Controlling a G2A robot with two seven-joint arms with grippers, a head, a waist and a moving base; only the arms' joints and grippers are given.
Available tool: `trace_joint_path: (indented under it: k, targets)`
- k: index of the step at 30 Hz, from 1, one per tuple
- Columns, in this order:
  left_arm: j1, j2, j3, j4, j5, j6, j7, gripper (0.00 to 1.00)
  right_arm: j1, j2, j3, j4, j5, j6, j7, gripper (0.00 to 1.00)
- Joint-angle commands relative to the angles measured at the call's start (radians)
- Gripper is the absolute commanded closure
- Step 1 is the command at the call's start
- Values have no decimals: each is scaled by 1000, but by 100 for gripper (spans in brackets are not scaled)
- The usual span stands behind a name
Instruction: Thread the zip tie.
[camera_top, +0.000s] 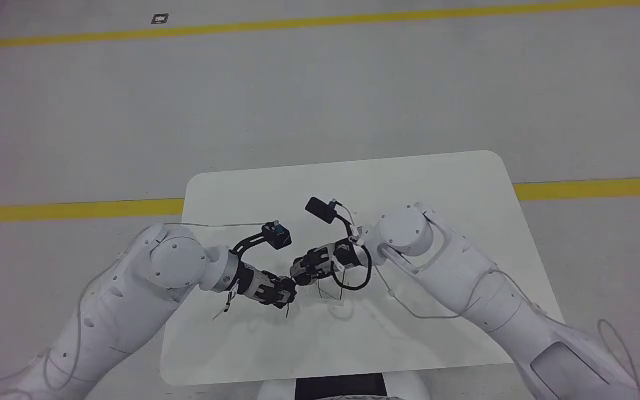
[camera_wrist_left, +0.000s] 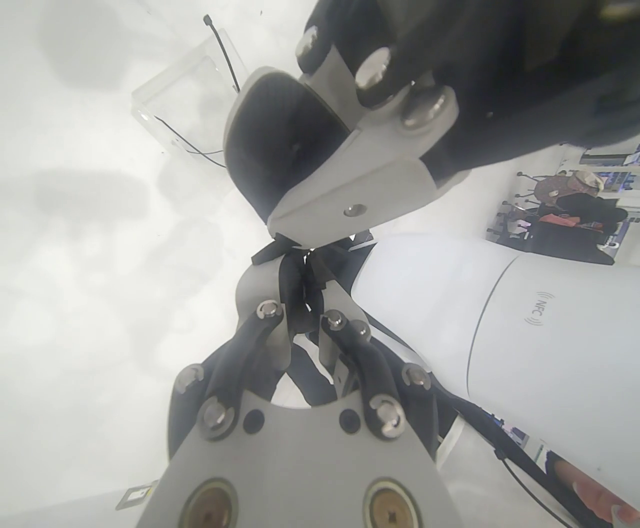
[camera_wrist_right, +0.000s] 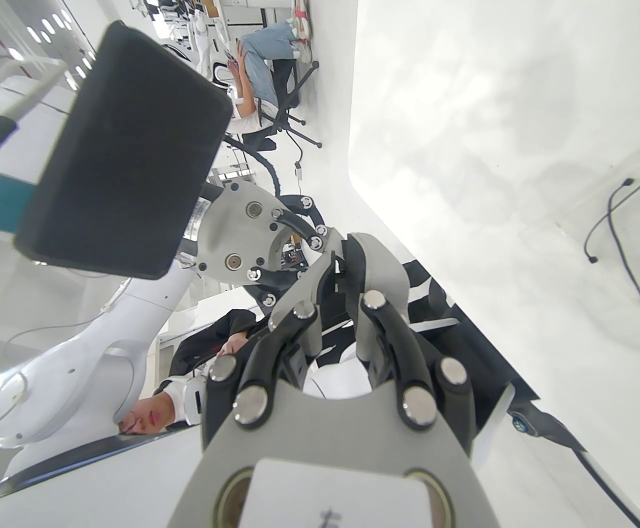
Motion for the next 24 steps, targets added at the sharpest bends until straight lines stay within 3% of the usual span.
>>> trace_joint_path:
  k: [1, 3, 13, 17, 18, 19, 20, 24]
  targets:
    - [0, 0, 0, 0, 0, 0, 0, 100, 1, -1, -2, 2, 0, 0, 0, 93]
    - [0, 0, 0, 0, 0, 0, 0, 100, 3, -1, -3, 5, 0, 0, -2, 100]
    - [0, 0, 0, 0, 0, 0, 0, 100, 4, -4, -6, 12, 5, -4, -10, 100]
    - [0, 0, 0, 0, 0, 0, 0, 42, -2, -2, -1, 15, 8, -7, -17, 100]
    - [0, 0, 0, 0, 0, 0, 0, 11, -3, -2, 0, 15, 9, -8, -20, 100]
    - [0, 0, 0, 0, 0, 0, 0, 2, -5, -2, 1, 15, 8, -9, -21, 100]
    - [0, 0, 0, 0, 0, 0, 0, 0, -6, -1, 3, 14, 7, -9, -24, 100]
    - [0, 0, 0, 0, 0, 0, 0, 0, -13, 2, 12, 10, 3, -13, -30, 100]
